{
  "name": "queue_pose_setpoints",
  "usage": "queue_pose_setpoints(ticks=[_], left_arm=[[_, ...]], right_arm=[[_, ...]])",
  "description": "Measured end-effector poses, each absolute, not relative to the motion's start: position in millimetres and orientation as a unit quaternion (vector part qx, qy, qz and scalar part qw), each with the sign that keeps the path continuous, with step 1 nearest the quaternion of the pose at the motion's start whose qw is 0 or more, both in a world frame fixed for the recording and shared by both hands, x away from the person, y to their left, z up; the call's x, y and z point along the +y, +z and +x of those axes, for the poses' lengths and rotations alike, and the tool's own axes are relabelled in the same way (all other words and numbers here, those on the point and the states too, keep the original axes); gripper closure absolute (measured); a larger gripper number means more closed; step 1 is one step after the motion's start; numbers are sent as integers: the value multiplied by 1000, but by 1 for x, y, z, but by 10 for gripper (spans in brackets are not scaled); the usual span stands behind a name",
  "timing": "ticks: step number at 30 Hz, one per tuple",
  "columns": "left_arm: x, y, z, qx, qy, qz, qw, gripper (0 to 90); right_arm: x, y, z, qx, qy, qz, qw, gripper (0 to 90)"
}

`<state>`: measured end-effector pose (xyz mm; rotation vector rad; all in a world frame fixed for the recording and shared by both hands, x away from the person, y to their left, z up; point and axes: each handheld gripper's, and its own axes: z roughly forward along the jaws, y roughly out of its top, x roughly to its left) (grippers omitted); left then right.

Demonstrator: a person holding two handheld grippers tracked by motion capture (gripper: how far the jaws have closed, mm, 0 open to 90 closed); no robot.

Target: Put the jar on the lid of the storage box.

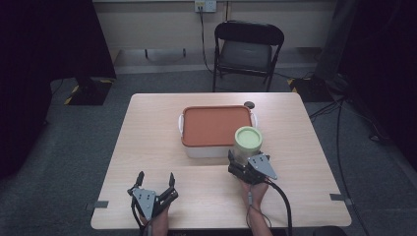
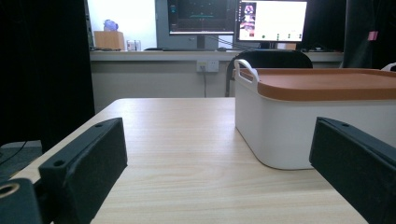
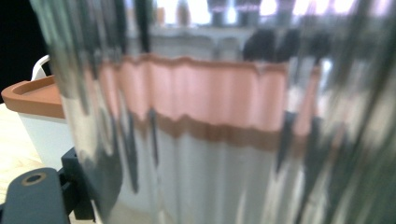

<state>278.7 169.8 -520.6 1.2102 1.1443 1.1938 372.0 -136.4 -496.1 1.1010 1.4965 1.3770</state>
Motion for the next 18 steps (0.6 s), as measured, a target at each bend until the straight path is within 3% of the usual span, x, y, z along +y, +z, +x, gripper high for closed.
queue_pose_setpoints(ticks=[18], left_arm=[[170, -521, 279, 477, 498, 505, 520, 36]], right_arm=[[-140, -489, 369, 588, 550, 437, 402, 116]])
